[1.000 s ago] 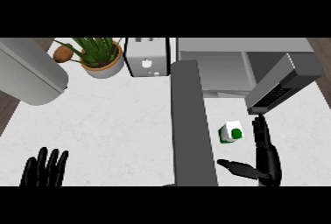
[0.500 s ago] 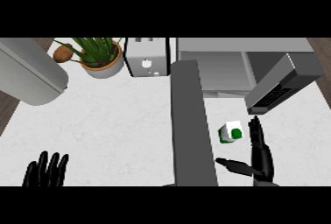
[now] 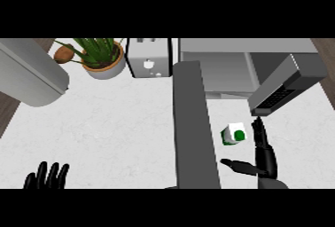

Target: Pick up the milk, place it into the microwave and close the microwave

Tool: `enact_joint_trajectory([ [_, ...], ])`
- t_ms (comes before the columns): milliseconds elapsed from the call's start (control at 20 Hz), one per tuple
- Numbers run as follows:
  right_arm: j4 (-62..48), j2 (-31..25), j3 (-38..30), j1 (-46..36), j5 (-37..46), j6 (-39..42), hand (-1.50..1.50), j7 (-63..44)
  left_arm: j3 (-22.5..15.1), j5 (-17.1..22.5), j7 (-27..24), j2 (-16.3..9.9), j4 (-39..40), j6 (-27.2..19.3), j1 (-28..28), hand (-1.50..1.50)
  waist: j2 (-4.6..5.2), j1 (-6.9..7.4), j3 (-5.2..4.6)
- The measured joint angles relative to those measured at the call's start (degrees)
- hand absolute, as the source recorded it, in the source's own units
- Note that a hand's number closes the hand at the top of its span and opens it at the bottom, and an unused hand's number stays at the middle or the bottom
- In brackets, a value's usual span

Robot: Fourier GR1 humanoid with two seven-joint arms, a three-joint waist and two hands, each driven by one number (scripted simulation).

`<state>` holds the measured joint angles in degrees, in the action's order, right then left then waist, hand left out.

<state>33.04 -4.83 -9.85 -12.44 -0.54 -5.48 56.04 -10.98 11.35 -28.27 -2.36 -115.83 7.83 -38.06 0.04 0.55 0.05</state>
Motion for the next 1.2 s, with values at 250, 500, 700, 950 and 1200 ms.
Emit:
enact_joint_trajectory([
  [250, -3.94, 0.48, 0.31, -2.4, 0.69, 0.77, -1.5, 2.56, 0.23, 0.7, -0.37, -0.63, 0.12, 0.66, -0.46, -1.5, -0.07, 0.02, -0.12],
  [500, -8.66, 0.71, -0.62, -6.09, 0.48, 1.07, -1.5, 3.18, 0.89, 0.78, -1.25, -0.84, 1.33, 0.83, -0.18, -1.5, -0.02, 0.1, -0.2],
  [700, -11.24, 0.97, -1.84, -8.24, -0.36, 0.93, -1.5, 3.05, 0.59, 0.93, -0.2, -1.02, 0.08, 0.64, -0.14, -1.5, 0.04, 0.16, -0.07],
  [950, -13.75, 0.82, -3.81, -10.54, -0.52, -2.37, 1.5, 3.82, 0.36, 1.08, -0.29, -1.27, -0.56, 0.96, -1.12, -1.5, 0.18, 0.48, 0.01],
  [1200, -15.27, 0.08, -4.31, -13.37, 0.8, -6.3, 1.5, 3.62, 1.06, 2.09, -1.21, -1.89, 0.06, 2.18, -1.54, -1.5, 0.24, 0.72, 0.04],
])
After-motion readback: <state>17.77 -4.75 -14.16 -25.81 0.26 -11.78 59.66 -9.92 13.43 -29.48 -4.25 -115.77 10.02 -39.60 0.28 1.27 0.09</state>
